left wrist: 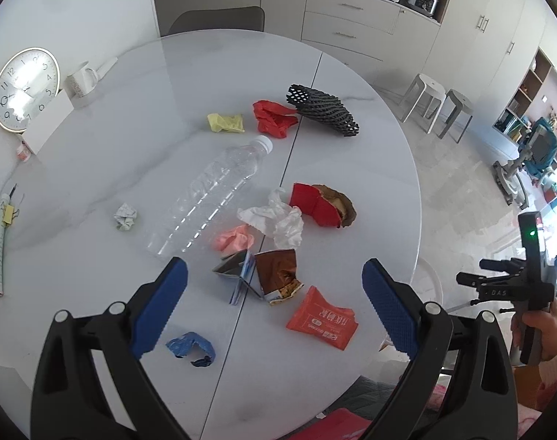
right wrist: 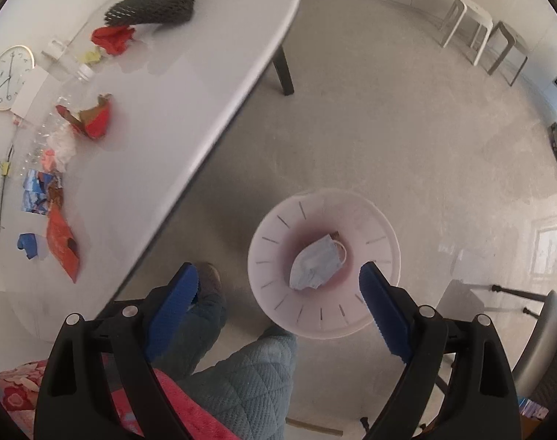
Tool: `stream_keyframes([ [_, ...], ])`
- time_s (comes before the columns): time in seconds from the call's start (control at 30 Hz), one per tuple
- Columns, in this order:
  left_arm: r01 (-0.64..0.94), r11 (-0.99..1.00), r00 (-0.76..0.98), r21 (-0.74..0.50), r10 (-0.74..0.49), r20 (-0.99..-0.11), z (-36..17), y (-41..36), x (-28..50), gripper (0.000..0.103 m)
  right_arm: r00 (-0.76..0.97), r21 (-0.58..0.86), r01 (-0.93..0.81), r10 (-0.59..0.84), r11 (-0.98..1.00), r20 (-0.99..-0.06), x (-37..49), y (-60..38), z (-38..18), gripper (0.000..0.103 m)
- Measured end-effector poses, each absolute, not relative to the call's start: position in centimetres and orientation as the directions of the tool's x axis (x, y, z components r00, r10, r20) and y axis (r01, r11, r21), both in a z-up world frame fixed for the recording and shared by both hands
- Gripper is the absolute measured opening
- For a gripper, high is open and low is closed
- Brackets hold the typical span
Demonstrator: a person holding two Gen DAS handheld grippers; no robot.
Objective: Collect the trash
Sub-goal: 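Lower the left tool onto the blue crumpled wrapper and grasp it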
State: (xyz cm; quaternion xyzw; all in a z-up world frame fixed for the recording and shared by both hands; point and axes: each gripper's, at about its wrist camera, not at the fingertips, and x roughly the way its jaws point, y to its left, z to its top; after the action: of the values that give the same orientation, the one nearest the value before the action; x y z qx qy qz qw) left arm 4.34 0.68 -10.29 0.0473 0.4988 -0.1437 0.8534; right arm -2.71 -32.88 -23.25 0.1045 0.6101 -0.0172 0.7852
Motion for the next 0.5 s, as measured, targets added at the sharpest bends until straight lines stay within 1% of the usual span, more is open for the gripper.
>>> stream_keyframes([
  [0.1, 0.272, 0.96, 0.452, -0.066, -0.187, -0.872, -10.7, 3.1, 4.0, 0.092, 0.33, 0.115, 0.077, 0.084, 0.99, -0.94, -1.5, -30.9, -20.1, 0.092],
  [0.17, 0.254, 0.965, 0.444, -0.065, -0.176, -0.879, -11.3, 4.9, 3.5, 0.092, 0.384, 0.111, 0.016, 0.096, 0.994, -0.918, -0.7, -29.1, -17.8, 0.093],
  [0.27, 0.221, 0.974, 0.438, -0.057, -0.151, -0.886, -12.3, 7.5, 2.6, 0.092, 0.455, 0.1, -0.073, 0.122, 0.992, -0.882, 0.5, -26.1, -14.6, 0.1],
  [0.4, 0.179, 0.983, 0.43, -0.033, -0.108, -0.896, -14.3, 10.3, 1.5, 0.092, 0.51, 0.09, -0.193, 0.178, 0.977, -0.842, 2.4, -21.6, -11.7, 0.101],
  [0.5, 0.146, 0.988, 0.415, -0.043, -0.101, -0.904, -15.9, 12.0, 1.0, 0.092, 0.523, 0.098, -0.258, 0.224, 0.961, -0.822, 3.9, -18.5, -10.6, 0.101],
])
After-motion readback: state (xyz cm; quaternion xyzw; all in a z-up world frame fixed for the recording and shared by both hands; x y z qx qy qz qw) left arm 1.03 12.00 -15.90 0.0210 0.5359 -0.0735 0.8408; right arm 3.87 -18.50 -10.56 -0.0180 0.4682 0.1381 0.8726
